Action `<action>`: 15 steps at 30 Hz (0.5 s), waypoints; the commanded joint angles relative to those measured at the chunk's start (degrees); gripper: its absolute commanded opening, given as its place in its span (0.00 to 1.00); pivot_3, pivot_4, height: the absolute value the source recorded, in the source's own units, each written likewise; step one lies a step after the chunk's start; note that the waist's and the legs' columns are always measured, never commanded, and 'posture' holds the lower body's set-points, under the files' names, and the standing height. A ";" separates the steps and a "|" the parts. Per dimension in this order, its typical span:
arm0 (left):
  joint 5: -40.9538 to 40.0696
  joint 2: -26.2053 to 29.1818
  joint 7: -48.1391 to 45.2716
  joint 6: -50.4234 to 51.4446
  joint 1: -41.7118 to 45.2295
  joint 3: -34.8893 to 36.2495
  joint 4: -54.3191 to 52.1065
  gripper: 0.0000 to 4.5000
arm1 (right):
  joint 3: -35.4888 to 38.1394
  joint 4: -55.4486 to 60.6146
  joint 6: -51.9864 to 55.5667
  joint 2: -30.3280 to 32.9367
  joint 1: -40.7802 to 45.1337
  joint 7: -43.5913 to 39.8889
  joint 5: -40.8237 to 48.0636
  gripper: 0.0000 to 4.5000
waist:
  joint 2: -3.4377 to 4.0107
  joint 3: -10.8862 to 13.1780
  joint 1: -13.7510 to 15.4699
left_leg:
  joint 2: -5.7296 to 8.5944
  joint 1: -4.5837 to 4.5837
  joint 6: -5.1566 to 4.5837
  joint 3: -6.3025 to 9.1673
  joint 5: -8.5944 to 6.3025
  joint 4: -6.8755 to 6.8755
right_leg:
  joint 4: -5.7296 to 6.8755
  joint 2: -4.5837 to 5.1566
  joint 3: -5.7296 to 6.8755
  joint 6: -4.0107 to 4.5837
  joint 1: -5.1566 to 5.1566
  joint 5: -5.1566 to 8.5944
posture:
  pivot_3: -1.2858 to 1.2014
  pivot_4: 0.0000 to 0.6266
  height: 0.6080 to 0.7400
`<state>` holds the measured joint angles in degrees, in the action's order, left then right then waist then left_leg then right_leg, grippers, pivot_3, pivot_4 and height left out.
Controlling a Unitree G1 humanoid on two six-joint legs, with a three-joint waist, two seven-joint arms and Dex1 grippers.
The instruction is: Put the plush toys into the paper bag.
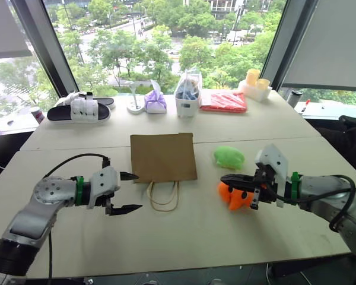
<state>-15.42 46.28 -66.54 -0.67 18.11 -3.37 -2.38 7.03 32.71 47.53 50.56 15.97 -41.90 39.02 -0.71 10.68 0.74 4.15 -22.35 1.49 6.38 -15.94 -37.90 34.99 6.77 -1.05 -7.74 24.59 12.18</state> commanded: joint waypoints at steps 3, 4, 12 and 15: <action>2.51 -4.93 -0.40 -7.17 3.41 -2.70 3.39 0.98 | 1.25 2.97 -0.06 -0.58 -0.16 1.41 0.56 0.00 | -0.01 0.01 -0.01 | 0.00 -0.01 0.00 0.00 0.00 0.00 | 0.01 -0.01 0.02 -0.03 0.00 -0.02 | 0.52 0.24 1.00; 2.94 -5.65 -0.21 -7.58 4.03 -3.15 4.19 0.98 | 1.12 3.05 -0.08 -0.60 -0.16 1.58 0.46 0.00 | -0.01 0.01 -0.02 | 0.01 -0.01 0.00 -0.01 0.00 0.00 | 0.01 -0.01 0.02 -0.03 0.00 -0.02 | 0.52 0.24 1.00; 3.60 -8.07 -0.43 -9.45 6.87 -3.95 6.25 0.57 | 0.68 4.02 -0.09 -1.46 -0.88 2.91 0.55 0.00 | -0.01 0.01 -0.08 | 0.03 0.00 0.00 -0.01 0.00 0.00 | 0.05 -0.04 0.05 -0.04 0.00 -0.02 | 0.52 0.24 1.00; 2.94 -8.66 -0.24 -8.76 8.65 -3.51 6.90 0.25 | -0.73 4.75 -0.23 -2.73 -1.50 4.02 -0.11 0.00 | -0.02 0.01 -0.04 | 0.03 0.00 0.00 -0.01 0.00 -0.01 | 0.07 -0.04 0.05 -0.04 0.00 -0.02 | 0.52 0.24 1.00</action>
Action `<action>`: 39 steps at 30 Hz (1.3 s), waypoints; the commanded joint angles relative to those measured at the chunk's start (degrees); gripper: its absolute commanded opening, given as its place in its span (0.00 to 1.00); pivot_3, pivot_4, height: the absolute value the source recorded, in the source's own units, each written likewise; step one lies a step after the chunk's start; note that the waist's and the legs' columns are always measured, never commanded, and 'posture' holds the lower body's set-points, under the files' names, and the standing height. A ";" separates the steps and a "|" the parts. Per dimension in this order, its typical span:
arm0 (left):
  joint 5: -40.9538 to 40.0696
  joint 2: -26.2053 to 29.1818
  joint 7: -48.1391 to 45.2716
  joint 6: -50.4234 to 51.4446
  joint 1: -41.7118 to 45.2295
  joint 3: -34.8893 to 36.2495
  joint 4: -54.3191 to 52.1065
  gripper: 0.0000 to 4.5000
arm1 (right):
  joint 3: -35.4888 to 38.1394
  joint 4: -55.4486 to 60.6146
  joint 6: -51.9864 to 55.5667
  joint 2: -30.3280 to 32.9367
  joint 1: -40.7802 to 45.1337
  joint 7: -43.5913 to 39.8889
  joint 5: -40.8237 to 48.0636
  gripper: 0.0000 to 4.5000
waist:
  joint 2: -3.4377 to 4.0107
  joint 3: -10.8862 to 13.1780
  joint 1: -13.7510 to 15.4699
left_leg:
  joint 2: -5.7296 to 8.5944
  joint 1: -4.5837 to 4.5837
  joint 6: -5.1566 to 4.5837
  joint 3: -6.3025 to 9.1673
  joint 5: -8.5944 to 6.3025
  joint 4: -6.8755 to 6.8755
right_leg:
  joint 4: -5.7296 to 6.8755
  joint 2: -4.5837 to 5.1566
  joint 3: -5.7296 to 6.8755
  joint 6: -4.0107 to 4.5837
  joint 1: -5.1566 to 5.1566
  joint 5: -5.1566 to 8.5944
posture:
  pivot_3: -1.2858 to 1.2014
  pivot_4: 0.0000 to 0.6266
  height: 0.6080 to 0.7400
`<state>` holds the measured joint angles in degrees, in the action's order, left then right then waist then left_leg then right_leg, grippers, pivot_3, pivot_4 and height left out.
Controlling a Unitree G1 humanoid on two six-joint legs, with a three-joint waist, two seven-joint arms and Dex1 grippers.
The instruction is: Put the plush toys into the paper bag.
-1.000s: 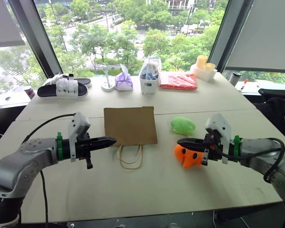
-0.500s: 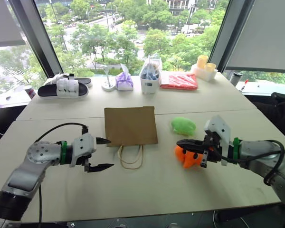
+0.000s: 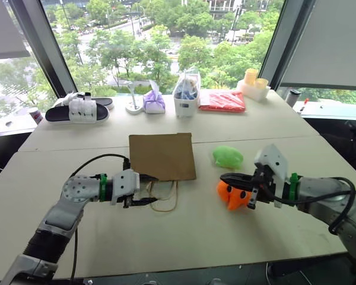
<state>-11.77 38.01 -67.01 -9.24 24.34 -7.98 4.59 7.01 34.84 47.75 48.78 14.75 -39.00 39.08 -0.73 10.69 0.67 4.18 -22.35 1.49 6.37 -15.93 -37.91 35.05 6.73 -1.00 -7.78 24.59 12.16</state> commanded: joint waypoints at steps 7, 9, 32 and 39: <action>-8.21 -4.61 5.36 12.85 8.06 4.90 -2.26 0.01 | -7.88 1.09 -1.93 -6.74 0.52 6.17 -5.60 0.00 | -0.02 0.00 -0.05 | 0.05 0.00 0.00 0.02 0.00 -0.05 | 0.04 -0.02 0.01 -0.01 -0.01 0.00 | 0.52 0.24 1.00; -10.84 -5.83 6.87 17.40 9.90 6.04 -3.52 0.01 | -11.57 -0.19 -2.72 -10.68 1.32 8.74 -8.18 0.00 | -0.03 0.00 -0.11 | 0.06 0.00 0.00 0.07 0.00 -0.05 | 0.08 -0.06 0.03 -0.01 -0.01 0.00 | 0.52 0.24 1.00; -28.18 -13.03 23.29 41.76 17.16 16.04 -13.30 0.01 | -23.45 -54.49 -32.17 -49.35 21.43 27.37 -35.65 0.00 | 0.01 -0.01 -1.71 | 0.10 0.02 0.53 0.26 0.30 0.13 | 0.23 -0.14 -0.06 0.01 0.22 -0.01 | 0.52 0.24 1.00; -33.51 -15.87 31.98 44.98 23.88 21.53 -12.25 0.01 | -23.16 -58.61 -34.76 -49.48 21.32 25.52 -38.21 0.00 | 0.00 -0.01 -1.92 | 0.10 0.02 0.58 0.25 0.33 0.16 | 0.25 -0.14 -0.08 0.01 0.27 -0.02 | 0.52 0.24 1.00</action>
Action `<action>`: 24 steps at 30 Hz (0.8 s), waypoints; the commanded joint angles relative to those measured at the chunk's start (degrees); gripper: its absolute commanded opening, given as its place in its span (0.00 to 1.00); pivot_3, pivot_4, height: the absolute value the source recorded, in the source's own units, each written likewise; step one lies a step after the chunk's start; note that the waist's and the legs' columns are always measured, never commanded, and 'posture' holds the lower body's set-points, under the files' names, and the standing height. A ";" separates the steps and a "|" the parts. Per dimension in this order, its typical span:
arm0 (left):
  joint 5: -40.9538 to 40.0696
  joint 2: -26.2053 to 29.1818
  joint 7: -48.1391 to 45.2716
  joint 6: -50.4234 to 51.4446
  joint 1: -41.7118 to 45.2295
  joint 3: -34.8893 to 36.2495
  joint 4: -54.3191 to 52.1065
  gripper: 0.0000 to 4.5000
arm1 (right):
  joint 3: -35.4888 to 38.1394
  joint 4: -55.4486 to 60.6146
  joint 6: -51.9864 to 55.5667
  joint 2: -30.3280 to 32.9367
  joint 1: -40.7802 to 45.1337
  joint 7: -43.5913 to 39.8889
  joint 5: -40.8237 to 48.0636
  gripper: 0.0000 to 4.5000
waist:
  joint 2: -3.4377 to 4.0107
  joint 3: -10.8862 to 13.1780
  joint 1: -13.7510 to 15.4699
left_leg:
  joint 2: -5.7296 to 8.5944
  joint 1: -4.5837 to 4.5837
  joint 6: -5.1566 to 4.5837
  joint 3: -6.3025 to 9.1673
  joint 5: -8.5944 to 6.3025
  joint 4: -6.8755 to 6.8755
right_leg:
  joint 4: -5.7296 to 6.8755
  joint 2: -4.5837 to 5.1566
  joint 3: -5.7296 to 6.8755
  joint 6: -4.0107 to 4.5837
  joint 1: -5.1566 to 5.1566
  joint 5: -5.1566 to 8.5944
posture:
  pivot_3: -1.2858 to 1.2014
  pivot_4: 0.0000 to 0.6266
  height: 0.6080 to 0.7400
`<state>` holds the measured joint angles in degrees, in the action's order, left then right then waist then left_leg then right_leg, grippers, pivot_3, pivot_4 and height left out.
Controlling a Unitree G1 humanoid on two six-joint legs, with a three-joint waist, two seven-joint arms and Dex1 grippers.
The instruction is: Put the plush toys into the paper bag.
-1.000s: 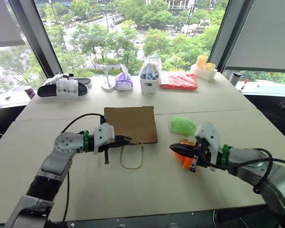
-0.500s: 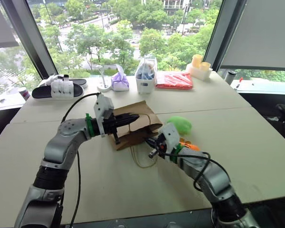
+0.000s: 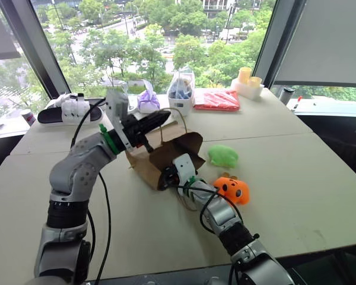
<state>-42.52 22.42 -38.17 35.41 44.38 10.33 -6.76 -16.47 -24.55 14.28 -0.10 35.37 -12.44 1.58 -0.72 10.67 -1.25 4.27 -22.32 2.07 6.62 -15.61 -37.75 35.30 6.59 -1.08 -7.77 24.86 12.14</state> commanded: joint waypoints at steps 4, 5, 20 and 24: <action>-4.33 -0.60 6.00 0.23 8.60 5.20 0.83 0.01 | 0.39 1.90 -0.44 -0.21 -0.48 -2.28 -1.45 0.00 | 0.00 0.00 -0.04 | 0.00 0.00 0.01 0.00 0.01 0.01 | 0.02 -0.02 0.00 0.00 0.01 0.00 | 0.52 0.24 1.00; -4.61 -0.57 6.27 0.27 9.14 5.33 1.01 0.01 | 0.48 2.12 -0.38 -0.15 -0.69 -2.47 -1.54 0.00 | 0.00 0.00 -0.08 | 0.00 0.00 0.01 0.00 0.01 0.01 | 0.01 -0.02 0.00 0.00 0.01 0.00 | 0.52 0.24 1.00; -4.21 1.54 0.60 1.89 -0.16 -1.12 -5.00 0.01 | 4.60 17.11 8.25 2.93 -4.43 -3.64 -0.74 0.00 | 0.02 -0.01 -0.80 | 0.00 0.01 0.04 0.00 0.02 0.10 | 0.04 -0.03 -0.06 0.00 0.04 0.00 | 0.52 0.24 1.00; -3.88 1.23 0.81 1.55 -4.82 -2.40 -7.79 0.01 | 6.51 31.23 17.07 5.84 -6.14 -5.74 1.67 0.00 | 0.02 -0.01 -0.92 | -0.01 -0.05 0.05 0.00 0.03 0.12 | 0.07 -0.03 -0.08 0.00 0.15 0.00 | 0.52 0.24 1.00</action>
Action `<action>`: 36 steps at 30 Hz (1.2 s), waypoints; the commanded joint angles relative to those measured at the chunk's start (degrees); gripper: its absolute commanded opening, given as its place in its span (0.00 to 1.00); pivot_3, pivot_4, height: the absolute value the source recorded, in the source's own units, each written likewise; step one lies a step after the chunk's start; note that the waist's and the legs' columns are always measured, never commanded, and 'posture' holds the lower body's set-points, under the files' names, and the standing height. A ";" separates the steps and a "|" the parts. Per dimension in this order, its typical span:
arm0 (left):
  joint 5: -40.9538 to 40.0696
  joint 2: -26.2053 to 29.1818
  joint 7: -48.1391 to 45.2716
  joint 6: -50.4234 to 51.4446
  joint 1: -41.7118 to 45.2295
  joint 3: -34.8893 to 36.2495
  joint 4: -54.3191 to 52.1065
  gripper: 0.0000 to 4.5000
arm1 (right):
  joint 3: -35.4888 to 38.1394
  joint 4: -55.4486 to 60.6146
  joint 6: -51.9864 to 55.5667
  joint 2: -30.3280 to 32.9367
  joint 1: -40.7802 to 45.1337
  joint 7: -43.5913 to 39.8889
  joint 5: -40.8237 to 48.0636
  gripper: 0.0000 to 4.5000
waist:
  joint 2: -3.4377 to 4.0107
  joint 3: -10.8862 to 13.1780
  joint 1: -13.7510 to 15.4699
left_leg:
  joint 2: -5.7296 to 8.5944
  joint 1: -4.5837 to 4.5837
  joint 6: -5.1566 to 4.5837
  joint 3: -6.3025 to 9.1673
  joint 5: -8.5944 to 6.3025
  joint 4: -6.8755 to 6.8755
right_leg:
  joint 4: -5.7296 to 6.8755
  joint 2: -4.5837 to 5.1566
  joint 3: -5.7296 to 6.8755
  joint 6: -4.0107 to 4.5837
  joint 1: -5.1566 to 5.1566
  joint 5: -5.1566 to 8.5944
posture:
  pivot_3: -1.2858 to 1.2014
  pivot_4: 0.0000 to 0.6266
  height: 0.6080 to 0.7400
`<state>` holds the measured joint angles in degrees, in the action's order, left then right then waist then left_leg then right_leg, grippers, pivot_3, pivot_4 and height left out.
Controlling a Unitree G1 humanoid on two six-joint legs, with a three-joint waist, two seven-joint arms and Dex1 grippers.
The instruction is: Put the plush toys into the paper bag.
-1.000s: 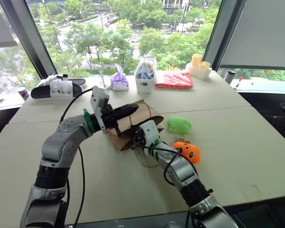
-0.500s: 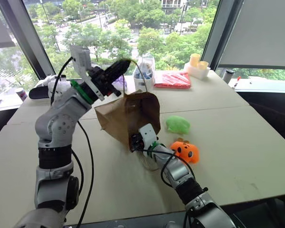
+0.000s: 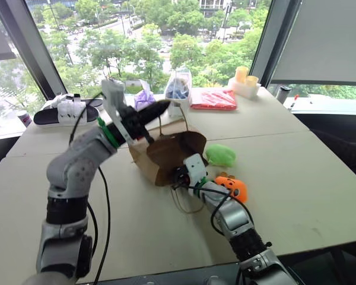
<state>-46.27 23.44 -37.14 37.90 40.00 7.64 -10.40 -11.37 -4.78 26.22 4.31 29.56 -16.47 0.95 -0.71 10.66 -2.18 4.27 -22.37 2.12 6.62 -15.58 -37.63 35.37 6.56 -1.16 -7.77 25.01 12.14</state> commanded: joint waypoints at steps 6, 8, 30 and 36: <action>-0.44 -0.13 0.31 -0.65 -3.71 -0.01 -6.98 0.00 | 8.46 38.34 24.98 11.37 -6.33 -7.12 10.87 0.12 | 0.00 0.00 0.87 | 0.00 0.00 -0.16 -0.02 -0.09 0.04 | -0.05 0.01 0.00 0.00 -0.02 0.00 | 0.52 0.24 1.00; -0.34 -0.06 0.10 -0.77 -4.75 -0.09 -7.63 0.00 | 11.30 43.83 30.53 14.73 -7.96 -8.37 13.65 0.30 | 0.00 0.00 1.34 | 0.00 0.01 -0.30 -0.03 -0.17 0.03 | -0.07 0.01 0.00 0.01 -0.04 0.01 | 0.52 0.24 1.00; 2.55 1.09 -0.43 -2.13 -5.80 -0.20 -7.02 0.00 | 9.69 35.66 21.31 30.25 -23.77 -7.69 8.44 0.88 | -0.04 -0.02 1.54 | 0.00 0.16 -0.35 -0.20 -0.19 -0.14 | -0.18 0.01 0.09 0.02 -0.40 0.01 | 0.52 0.24 1.00; 3.28 0.81 -0.38 -2.64 -6.09 -0.40 -7.08 0.00 | 9.08 33.83 18.56 29.75 -22.57 -7.38 6.95 0.25 | -0.04 -0.02 1.55 | 0.00 0.16 -0.35 -0.18 -0.19 -0.14 | -0.19 0.01 0.09 0.02 -0.42 0.01 | 0.52 0.24 1.00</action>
<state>-43.11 24.18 -37.25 36.72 33.44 7.42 -15.98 -1.96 28.80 45.75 34.15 6.48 -23.89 8.44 -0.75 10.65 -0.63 4.26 -22.21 1.76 6.44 -15.77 -37.78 35.19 6.57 -1.06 -7.75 24.59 12.16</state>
